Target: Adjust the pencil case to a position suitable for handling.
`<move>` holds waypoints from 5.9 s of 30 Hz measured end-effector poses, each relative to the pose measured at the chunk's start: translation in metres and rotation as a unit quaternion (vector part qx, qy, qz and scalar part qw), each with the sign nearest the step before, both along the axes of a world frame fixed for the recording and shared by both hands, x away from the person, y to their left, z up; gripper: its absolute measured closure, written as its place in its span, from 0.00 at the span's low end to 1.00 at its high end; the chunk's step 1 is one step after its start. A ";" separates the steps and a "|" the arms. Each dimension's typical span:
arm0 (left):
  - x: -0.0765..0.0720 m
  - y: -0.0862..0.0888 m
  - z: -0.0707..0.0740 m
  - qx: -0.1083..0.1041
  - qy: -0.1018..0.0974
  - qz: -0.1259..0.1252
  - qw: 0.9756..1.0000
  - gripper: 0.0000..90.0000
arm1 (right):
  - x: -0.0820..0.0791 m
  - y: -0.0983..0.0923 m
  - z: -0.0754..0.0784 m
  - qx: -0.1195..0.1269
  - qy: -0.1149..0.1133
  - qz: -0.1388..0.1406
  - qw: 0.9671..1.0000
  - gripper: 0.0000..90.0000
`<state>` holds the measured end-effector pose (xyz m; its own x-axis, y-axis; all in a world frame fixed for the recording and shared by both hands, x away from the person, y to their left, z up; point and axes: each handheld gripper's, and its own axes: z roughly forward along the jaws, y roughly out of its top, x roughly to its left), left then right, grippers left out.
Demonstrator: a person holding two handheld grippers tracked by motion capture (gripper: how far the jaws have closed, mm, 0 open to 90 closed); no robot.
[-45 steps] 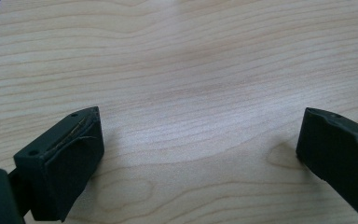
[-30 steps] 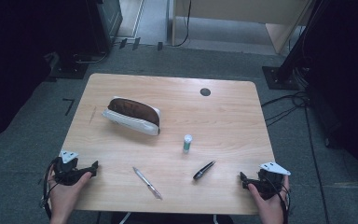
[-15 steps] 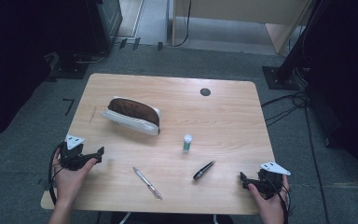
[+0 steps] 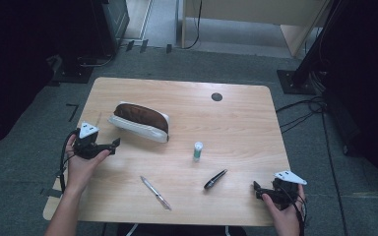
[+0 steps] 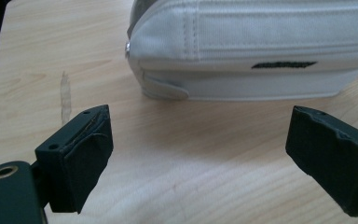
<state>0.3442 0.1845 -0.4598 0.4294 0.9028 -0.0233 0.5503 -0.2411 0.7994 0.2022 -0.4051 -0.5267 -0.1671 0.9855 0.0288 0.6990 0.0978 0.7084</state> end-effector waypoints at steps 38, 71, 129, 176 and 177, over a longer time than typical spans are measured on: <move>0.031 -0.018 0.001 0.057 -0.021 -0.147 0.987 0.30 | 0.000 0.000 0.000 0.000 0.000 0.000 1.000 0.00; 0.022 -0.068 -0.006 0.187 -0.133 -0.230 0.946 0.84 | 0.000 0.000 0.000 0.000 0.000 0.000 1.000 0.00; -0.070 -0.111 0.020 -0.002 -0.030 -0.129 0.991 0.00 | 0.000 0.000 0.000 0.001 0.000 -0.001 1.000 0.01; -0.085 0.008 -0.053 0.029 0.046 0.034 0.998 0.00 | 0.016 0.063 0.073 0.052 -0.072 0.086 0.992 0.16; -0.085 0.008 -0.054 0.036 0.049 0.032 0.998 0.00 | 0.017 0.065 0.075 0.052 -0.073 0.089 0.992 0.17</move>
<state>0.2592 0.1923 -0.5135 0.3691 0.9294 0.0033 0.6419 -0.2575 0.7223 0.2189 -0.3398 -0.4520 -0.3474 0.9332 0.0919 0.5658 0.1304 0.8142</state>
